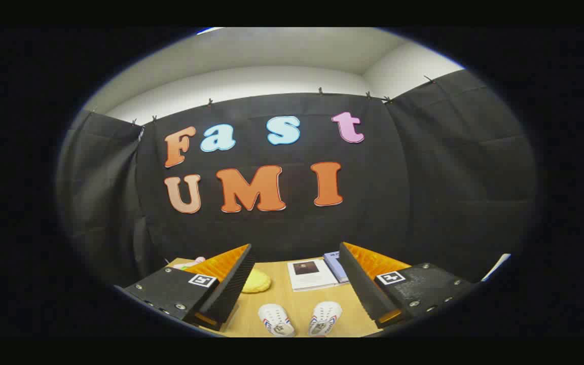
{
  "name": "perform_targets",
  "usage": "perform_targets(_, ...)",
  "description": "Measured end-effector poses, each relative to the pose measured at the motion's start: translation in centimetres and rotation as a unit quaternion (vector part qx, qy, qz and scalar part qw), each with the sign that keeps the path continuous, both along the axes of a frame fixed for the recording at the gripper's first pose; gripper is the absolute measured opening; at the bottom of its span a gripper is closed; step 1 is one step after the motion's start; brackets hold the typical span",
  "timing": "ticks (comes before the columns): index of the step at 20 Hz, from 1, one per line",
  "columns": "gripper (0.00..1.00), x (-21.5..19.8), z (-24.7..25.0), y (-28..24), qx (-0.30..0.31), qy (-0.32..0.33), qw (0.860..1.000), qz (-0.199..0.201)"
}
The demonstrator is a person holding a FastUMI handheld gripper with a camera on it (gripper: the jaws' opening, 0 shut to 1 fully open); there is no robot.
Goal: Open the storage box then place both shoes into the box .Put the left shoe in first, then the right shoe, with the right side of both shoes facing outward in a uniform manner.
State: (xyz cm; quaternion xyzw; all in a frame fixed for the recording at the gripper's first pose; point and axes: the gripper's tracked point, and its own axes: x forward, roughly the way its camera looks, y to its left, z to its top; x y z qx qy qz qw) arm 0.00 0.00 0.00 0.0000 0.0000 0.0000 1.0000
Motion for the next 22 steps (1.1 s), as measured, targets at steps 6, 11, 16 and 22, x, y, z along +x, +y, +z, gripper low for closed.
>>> perform_targets(6,0.99,0.3,-0.9,0.5,-0.007,0.021,1.000,0.019)
perform_targets(11,0.99,0.2,-0.3,1.2,-0.003,0.014,1.000,0.027)
perform_targets(16,0.99,0.0,-0.7,0.5,0.003,0.013,1.000,0.018)
perform_targets(22,0.99,-0.1,-2.3,0.9,0.034,0.019,0.999,0.037)
